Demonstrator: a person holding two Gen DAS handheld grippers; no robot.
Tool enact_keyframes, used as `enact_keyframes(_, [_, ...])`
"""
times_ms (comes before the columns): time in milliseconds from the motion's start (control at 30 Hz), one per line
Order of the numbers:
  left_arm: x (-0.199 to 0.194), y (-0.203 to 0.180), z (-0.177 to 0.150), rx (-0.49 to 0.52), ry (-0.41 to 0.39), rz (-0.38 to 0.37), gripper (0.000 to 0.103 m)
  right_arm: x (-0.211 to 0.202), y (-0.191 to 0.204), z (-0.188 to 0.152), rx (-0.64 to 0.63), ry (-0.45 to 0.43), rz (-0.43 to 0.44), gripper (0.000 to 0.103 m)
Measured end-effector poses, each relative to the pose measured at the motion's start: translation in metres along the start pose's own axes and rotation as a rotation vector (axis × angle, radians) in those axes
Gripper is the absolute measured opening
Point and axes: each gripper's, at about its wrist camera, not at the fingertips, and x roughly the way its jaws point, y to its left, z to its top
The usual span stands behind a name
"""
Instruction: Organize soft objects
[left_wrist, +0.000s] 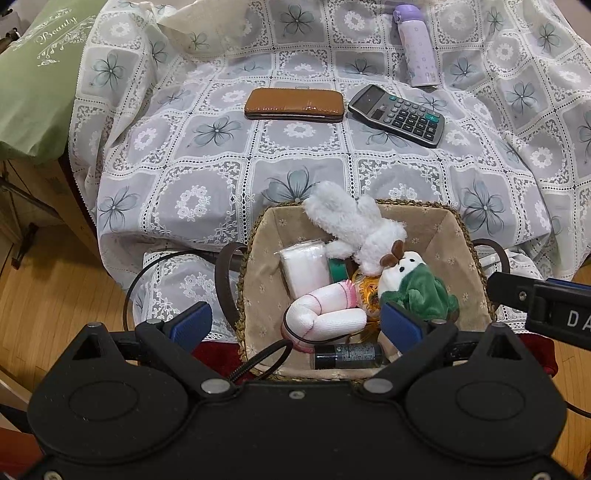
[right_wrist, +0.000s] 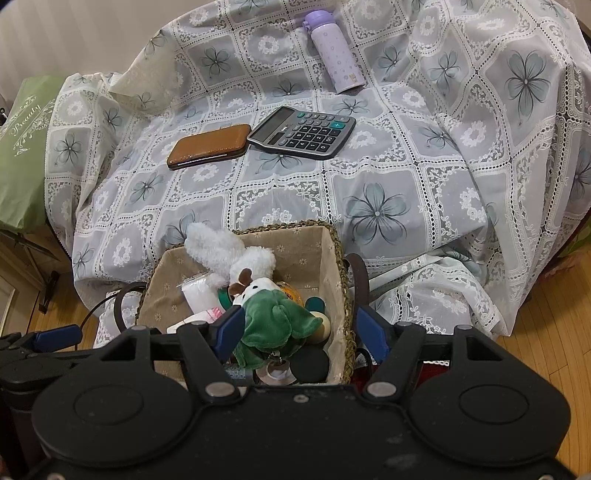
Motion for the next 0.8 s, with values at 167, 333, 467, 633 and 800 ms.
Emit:
enact_keyframes(167, [0.0002, -0.0005, 0.0000, 0.000, 0.000, 0.001, 0.095, 0.0007, -0.0009, 0.0001, -0.002, 0.001, 0.001, 0.067])
enact_keyframes(333, [0.0005, -0.0004, 0.0000, -0.001, 0.001, 0.002, 0.095, 0.0007, -0.0005, 0.0006, 0.000, 0.001, 0.000, 0.068])
enact_keyframes(467, [0.0004, -0.0004, 0.0004, -0.001, 0.001, 0.002, 0.095, 0.0011, -0.0005, -0.0014, -0.001, 0.005, 0.001, 0.068])
enact_keyframes(633, [0.0015, 0.0004, -0.0005, 0.000, 0.000, 0.007, 0.095, 0.0012, -0.0007, -0.0007, -0.001, 0.005, 0.001, 0.068])
enact_keyframes(800, [0.0006, 0.0001, 0.0002, 0.000, -0.002, 0.008, 0.094, 0.0017, -0.0023, -0.0005, -0.001, 0.009, 0.003, 0.068])
